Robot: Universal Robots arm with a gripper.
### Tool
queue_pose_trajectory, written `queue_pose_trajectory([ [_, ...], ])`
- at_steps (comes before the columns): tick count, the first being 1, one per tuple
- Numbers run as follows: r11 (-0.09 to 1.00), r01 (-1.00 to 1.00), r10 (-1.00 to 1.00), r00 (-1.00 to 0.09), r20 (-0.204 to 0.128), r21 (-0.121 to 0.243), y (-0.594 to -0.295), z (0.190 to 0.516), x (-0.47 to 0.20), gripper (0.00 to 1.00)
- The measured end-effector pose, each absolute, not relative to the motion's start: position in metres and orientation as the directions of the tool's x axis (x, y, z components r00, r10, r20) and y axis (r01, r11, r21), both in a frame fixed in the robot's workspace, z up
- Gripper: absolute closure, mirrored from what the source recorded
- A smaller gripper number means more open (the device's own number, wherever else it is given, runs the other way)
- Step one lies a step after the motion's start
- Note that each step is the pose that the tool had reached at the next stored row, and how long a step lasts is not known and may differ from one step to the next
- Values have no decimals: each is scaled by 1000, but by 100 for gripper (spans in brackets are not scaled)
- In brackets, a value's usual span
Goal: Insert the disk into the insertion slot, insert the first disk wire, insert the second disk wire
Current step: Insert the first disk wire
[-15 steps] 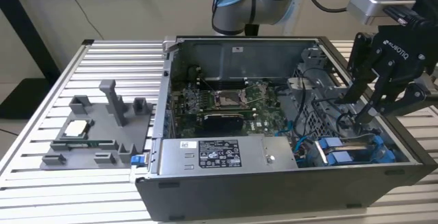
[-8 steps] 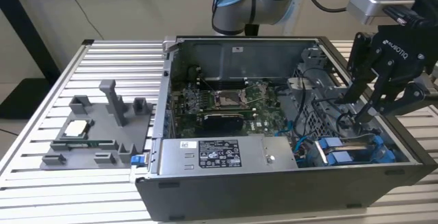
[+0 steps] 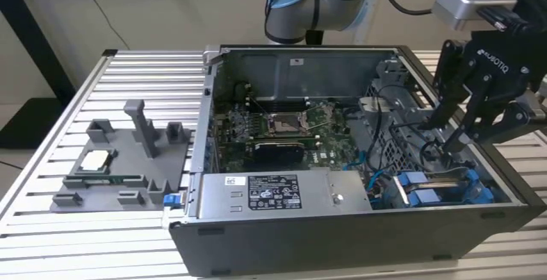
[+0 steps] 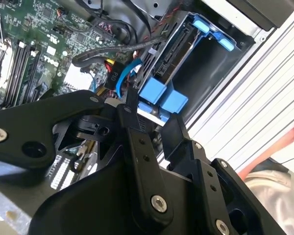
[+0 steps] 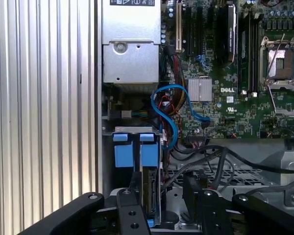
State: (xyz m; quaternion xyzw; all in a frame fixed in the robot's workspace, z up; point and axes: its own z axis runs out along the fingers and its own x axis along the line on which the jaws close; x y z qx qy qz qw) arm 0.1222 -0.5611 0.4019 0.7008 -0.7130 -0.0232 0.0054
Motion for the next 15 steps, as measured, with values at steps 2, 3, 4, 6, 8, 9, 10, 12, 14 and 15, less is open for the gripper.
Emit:
queue_pose_trajectory([
  [2,17,-999,-1000,-18,-25,41,-559,402,122,53],
  [3,17,-999,-1000,-18,-25,41,-558,402,122,53],
  [4,17,-999,-1000,-18,-25,41,-557,402,122,53],
  [6,17,-999,-1000,-18,-26,43,-555,402,123,53],
  [8,16,-999,-999,-18,-37,43,-553,401,123,53],
  [9,16,-999,-999,-18,-45,43,-551,401,123,53],
  [10,16,-999,-998,-18,-54,43,-549,401,123,53],
  [12,15,-999,-997,-18,-70,44,-545,400,123,53],
  [14,14,-999,-996,-18,-83,44,-543,399,123,53],
  [15,14,-999,-996,-18,-88,44,-542,398,123,53],
])
